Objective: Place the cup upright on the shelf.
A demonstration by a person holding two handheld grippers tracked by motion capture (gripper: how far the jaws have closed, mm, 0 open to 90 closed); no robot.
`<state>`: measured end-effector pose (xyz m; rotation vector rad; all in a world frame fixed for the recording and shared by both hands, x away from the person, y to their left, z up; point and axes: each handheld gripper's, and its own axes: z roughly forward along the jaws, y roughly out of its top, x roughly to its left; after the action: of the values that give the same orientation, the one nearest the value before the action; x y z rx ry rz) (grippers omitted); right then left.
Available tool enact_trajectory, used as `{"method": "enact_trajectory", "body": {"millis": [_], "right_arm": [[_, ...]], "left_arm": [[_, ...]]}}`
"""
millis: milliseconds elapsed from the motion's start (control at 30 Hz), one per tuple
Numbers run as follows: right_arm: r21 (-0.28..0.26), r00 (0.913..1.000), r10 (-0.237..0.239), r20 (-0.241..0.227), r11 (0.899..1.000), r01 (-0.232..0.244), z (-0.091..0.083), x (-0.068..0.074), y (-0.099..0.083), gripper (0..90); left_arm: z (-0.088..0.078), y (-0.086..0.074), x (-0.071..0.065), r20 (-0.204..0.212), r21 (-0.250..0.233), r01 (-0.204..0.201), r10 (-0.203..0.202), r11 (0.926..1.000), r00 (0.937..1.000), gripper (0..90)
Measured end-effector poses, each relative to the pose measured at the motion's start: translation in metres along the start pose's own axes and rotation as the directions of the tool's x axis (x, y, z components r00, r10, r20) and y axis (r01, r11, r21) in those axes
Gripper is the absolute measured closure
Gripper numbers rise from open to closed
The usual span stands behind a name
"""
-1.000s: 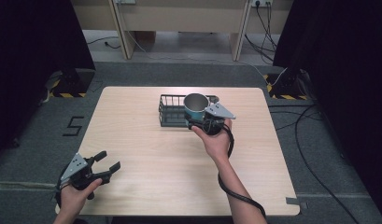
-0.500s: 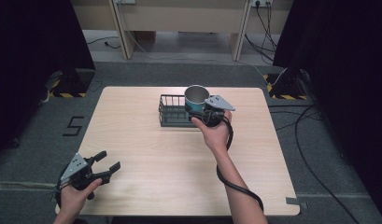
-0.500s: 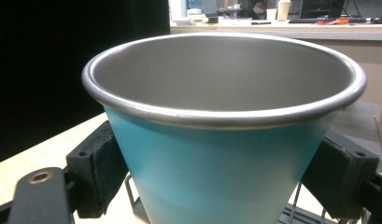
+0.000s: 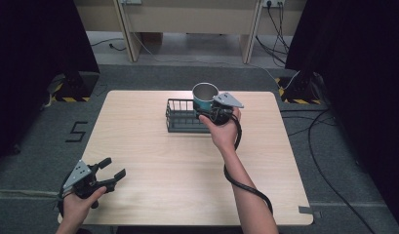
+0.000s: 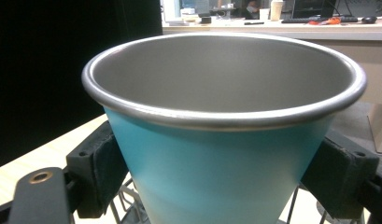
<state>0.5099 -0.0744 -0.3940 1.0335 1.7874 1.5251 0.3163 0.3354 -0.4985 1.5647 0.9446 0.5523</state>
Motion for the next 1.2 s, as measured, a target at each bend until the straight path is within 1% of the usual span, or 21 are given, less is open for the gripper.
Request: {"method": "enact_trajectory", "body": {"millis": [67,200,333,900,1067,1200], "right_arm": [[0.0,1.0,-0.002,0.001,1.0,0.002,0.002,-0.001,0.002,17.1],[0.0,0.9999,0.009,0.007,1.0,-0.009,0.006,-0.002,0.004,17.1],[0.011,0.9999,0.009,0.013,1.0,-0.009,0.012,-0.004,0.004,17.1],[0.029,0.9992,0.021,0.035,0.999,-0.022,0.029,-0.007,0.008,17.0],[0.046,0.9989,0.018,0.043,0.999,-0.02,0.035,-0.008,0.006,17.0],[0.069,0.9984,0.022,0.051,0.997,-0.025,0.041,-0.01,0.001,17.0]], "left_arm": [[0.0,0.0,0.0,0.0,0.0,0.0,0.0,1.0,1.0,18.9],[0.0,0.0,0.0,0.001,-0.001,0.0,0.0,1.0,1.0,18.9],[0.0,0.0,0.0,0.001,-0.001,-0.001,0.001,1.0,1.0,18.9],[0.0,0.0,0.0,0.004,-0.004,0.001,-0.001,1.0,1.0,18.9],[-0.001,0.0,0.0,0.004,-0.004,0.0,0.0,1.0,1.0,19.0],[0.0,0.0,0.0,0.005,-0.004,0.001,0.0,1.0,1.0,18.9]]}}
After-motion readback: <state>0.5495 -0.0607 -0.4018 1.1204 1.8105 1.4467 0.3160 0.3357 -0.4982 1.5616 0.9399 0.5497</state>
